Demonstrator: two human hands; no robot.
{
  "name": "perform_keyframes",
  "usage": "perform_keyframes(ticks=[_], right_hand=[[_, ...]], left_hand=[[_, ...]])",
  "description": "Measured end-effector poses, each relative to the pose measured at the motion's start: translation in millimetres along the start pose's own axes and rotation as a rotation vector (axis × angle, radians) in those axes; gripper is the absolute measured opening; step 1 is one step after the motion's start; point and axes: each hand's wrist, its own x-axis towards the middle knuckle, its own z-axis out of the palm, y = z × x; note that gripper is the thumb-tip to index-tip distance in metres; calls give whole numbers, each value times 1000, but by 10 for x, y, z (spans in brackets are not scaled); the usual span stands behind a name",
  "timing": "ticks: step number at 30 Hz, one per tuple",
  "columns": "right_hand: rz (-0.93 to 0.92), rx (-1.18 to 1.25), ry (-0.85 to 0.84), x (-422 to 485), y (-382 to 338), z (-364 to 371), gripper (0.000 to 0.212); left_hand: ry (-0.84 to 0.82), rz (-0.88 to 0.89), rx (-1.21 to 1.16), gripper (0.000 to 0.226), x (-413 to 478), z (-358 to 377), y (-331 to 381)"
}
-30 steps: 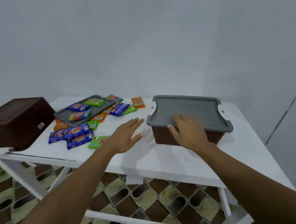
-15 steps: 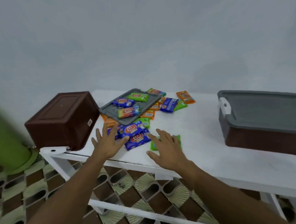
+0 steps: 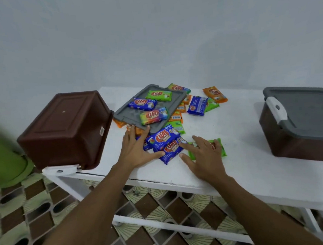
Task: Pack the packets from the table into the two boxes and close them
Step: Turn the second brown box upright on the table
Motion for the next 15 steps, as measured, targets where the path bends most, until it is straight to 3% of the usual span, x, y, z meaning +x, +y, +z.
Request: perform_keyframes(ticks=[3,10,15], right_hand=[[62,31,18,40,97,-18,48],[133,6,48,37,457,-119,66],[160,26,5,65,436,-173,59]], left_hand=[[-7,30,14,115,26,110,208],[-53,49,54,111,131,255,702],[-35,56,109,98,133,114,548]])
